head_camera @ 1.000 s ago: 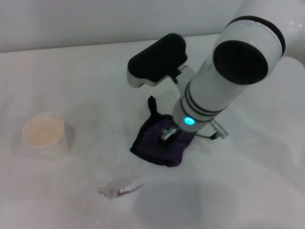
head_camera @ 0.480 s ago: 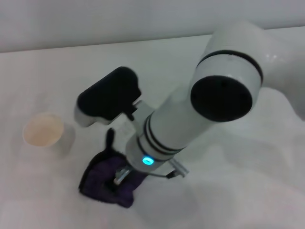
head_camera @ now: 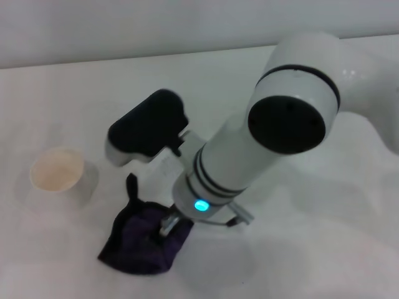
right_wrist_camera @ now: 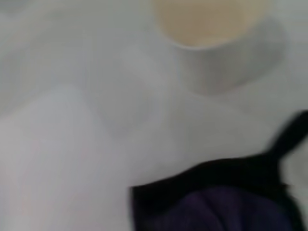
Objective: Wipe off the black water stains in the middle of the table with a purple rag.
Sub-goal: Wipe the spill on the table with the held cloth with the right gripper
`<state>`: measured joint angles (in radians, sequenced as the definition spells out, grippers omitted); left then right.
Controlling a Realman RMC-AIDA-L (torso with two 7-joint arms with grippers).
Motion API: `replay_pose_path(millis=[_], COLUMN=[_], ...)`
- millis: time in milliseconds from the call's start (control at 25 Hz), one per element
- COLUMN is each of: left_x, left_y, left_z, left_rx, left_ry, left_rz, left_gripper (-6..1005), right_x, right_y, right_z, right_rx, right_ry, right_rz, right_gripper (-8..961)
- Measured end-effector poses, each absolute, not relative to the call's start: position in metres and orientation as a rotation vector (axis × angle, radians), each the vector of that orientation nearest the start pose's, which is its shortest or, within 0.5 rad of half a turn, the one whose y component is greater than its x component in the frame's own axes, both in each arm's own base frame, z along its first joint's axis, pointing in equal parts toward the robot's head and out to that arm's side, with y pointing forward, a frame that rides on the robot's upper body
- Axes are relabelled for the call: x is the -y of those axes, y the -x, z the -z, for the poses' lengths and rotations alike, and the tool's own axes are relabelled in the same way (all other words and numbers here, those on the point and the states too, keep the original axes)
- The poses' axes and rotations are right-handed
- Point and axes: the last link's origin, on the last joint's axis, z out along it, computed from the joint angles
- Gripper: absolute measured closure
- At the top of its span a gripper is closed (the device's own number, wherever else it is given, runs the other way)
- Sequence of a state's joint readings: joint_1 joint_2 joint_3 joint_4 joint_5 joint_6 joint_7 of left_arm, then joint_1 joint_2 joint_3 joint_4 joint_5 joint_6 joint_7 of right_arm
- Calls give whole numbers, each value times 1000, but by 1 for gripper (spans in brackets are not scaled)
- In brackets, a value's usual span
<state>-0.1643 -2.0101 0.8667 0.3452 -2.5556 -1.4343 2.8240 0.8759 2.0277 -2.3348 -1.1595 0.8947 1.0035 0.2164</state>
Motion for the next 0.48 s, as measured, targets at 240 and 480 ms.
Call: replay_pose_path(millis=[240, 480], left_x=[-260, -260], left_y=[381, 381], left_z=[-112, -109], left_rx=[222, 229], left_ry=[1418, 1415], left_rz=[660, 664], left_gripper=[107, 107], right_x=[-326, -353], right_y=[-132, -163], right_z=[124, 84], right_rx=[-1020, -1031], right_ry=[2516, 2343], right_rz=[537, 605], right_gripper=[892, 892])
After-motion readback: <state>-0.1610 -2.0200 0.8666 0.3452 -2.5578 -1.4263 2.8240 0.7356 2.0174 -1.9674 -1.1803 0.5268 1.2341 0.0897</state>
